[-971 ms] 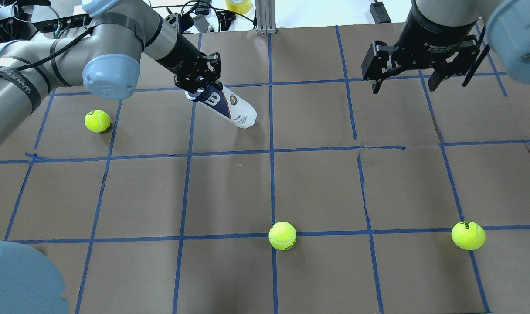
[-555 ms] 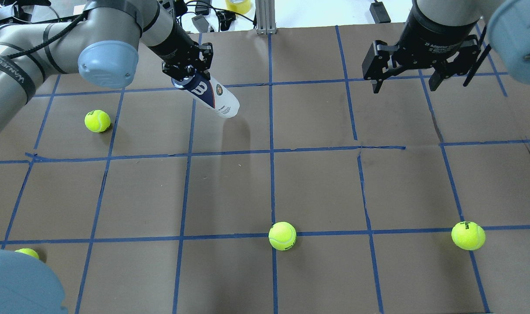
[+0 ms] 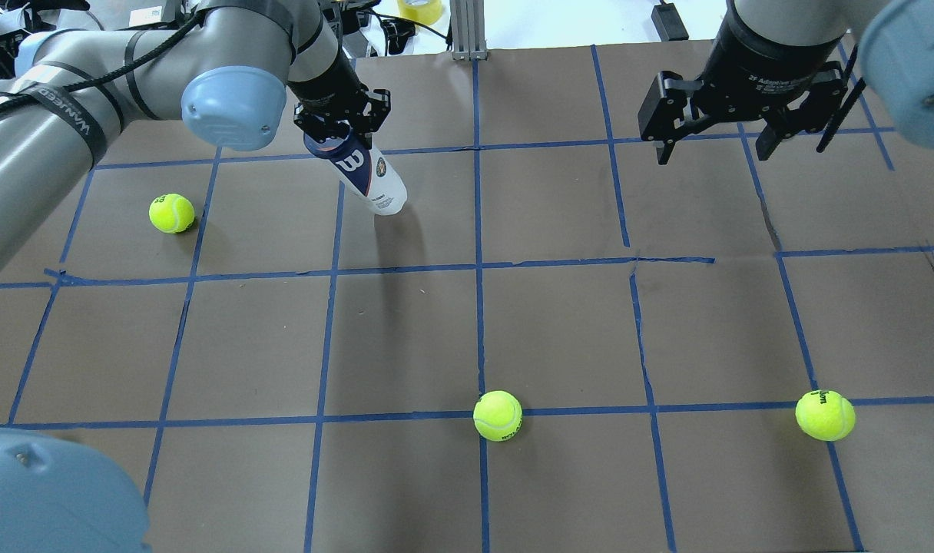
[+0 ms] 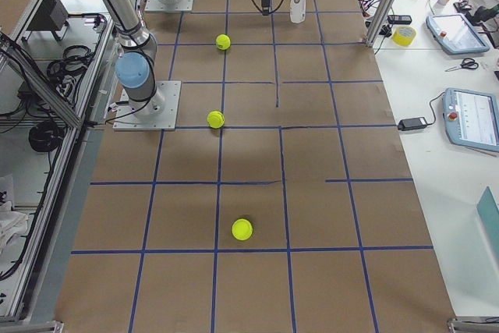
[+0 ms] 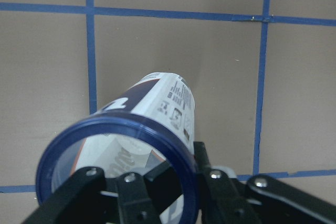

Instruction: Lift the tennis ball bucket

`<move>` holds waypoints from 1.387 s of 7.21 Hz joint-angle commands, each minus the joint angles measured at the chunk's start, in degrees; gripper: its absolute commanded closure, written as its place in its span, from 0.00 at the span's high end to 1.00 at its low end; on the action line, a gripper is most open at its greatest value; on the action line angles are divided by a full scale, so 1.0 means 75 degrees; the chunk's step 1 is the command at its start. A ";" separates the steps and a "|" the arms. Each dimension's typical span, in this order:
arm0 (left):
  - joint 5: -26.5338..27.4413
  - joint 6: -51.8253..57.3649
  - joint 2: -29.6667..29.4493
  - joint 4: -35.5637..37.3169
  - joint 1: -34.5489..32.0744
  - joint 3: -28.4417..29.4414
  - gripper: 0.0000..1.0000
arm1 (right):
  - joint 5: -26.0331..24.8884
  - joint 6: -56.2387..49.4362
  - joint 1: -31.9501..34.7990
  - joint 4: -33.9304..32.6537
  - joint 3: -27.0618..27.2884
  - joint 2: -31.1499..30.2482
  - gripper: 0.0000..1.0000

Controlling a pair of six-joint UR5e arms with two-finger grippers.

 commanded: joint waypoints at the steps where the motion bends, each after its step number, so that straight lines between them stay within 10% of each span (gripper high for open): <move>1: 0.0149 0.0181 -0.0149 -0.0237 -0.0148 0.0132 0.00 | 0.0008 0.0012 0.0006 0.0009 -0.0002 0.0000 1.00; 2: 0.0253 -0.0005 -0.0102 -0.0388 -0.0265 0.0132 0.00 | -0.0004 0.0012 0.0006 0.0009 0.0009 0.0000 1.00; 4: 0.0419 -0.0590 -0.0043 -0.0436 -0.0383 0.0074 0.99 | -0.0004 0.0012 0.0006 0.0009 0.0009 0.0000 1.00; 10: 0.0289 -0.0393 0.0658 -0.1134 -0.0430 0.0411 1.00 | -0.0004 0.0012 -0.0005 0.0021 0.0009 0.0000 1.00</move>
